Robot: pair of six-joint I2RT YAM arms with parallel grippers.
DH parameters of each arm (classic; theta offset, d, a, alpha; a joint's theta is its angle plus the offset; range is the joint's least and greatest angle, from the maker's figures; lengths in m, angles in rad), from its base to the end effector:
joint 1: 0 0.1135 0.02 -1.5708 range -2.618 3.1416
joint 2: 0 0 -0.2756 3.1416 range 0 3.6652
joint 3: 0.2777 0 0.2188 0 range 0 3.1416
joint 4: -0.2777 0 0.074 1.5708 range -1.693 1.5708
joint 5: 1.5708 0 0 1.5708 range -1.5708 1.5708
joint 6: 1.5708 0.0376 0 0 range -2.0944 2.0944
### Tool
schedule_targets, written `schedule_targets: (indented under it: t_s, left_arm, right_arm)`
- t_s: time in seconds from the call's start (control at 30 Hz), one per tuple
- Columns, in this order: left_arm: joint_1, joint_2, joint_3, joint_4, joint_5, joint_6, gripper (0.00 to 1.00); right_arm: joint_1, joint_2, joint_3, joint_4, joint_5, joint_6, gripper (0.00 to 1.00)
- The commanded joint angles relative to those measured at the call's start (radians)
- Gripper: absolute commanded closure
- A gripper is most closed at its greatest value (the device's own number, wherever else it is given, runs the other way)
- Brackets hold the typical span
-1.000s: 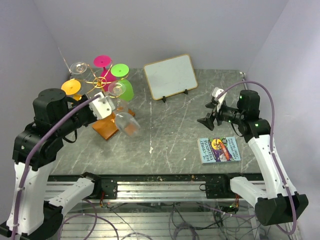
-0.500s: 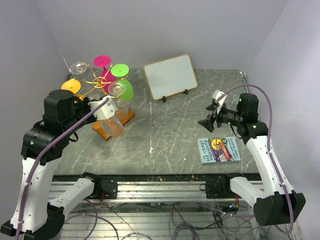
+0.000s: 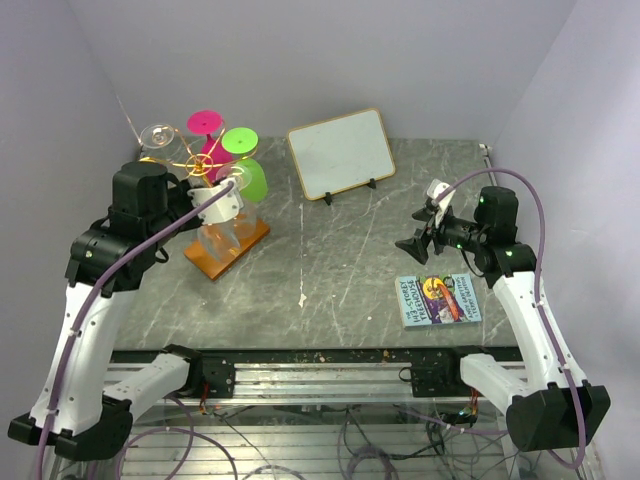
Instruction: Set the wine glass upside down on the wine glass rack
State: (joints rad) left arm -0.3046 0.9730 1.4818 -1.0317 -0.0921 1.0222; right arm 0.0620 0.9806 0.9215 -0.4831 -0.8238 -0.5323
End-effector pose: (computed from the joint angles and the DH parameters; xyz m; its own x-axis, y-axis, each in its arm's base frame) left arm 0.1117 -0.0315 0.4405 -0.0585 0.9090 -0.4126 0.5226 0.3800 0.7632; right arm 0.1635 0.0378 0.3386 -0.1041 -0.3519 -0.9302 -0.8382 0.5345 -0.1085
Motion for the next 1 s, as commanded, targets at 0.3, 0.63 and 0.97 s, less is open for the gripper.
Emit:
schedule_targets:
  t_s: [0.3, 0.63, 0.97]
  left_arm:
    - [0.001, 0.034, -0.008, 0.117, -0.074, 0.059, 0.93]
    - [0.001, 0.041, -0.020, 0.140, -0.171, 0.057, 0.93]
    - [0.001, 0.041, -0.043, 0.137, -0.244, 0.056, 0.93]
  right_arm:
    - [-0.007, 0.026, -0.002, -0.008, -0.022, -0.012, 0.21]
    - [-0.005, 0.025, -0.007, -0.006, -0.013, -0.012, 0.21]
    - [-0.006, 0.022, -0.012, -0.002, -0.011, -0.011, 0.21]
